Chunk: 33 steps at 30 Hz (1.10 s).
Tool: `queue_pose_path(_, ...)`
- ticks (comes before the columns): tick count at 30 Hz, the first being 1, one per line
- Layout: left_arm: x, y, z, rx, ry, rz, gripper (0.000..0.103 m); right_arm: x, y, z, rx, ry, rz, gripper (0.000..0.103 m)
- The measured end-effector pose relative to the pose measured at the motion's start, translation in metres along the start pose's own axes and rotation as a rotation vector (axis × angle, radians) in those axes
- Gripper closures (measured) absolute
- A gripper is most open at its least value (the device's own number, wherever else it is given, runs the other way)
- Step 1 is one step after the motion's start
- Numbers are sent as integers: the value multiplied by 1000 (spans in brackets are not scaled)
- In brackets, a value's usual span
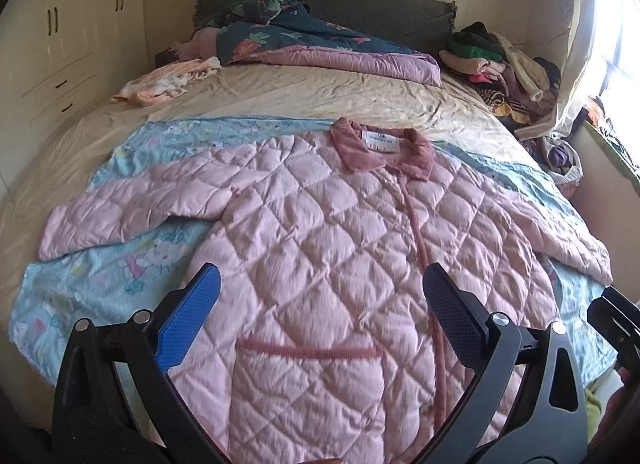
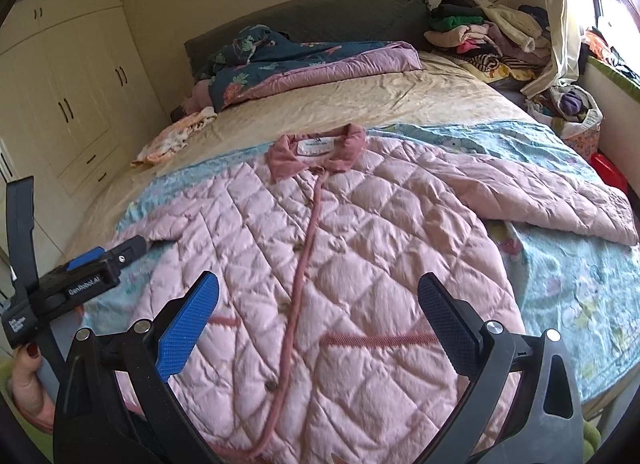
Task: Fold large clothes
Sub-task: 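Move the right tool to the jacket sleeve and grasp its cuff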
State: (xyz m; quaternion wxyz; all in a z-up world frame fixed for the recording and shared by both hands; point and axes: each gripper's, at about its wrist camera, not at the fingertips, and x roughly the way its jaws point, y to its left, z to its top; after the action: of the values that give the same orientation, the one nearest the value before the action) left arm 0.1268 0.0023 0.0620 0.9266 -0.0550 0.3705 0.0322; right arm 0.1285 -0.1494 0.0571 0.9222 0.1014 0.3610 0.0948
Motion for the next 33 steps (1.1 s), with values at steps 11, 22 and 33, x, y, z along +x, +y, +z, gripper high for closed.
queue_pose_path(11, 29, -22, 41, 21, 25, -26, 8, 21, -9, 51, 23, -29, 9, 4)
queue_pose_path(22, 61, -47, 77, 37, 31, -59, 8, 37, -65, 86, 133, -68, -72, 4)
queue_pose_path(33, 111, -78, 98, 45, 61, -71, 8, 51, -168, 98, 364, -112, -210, 4)
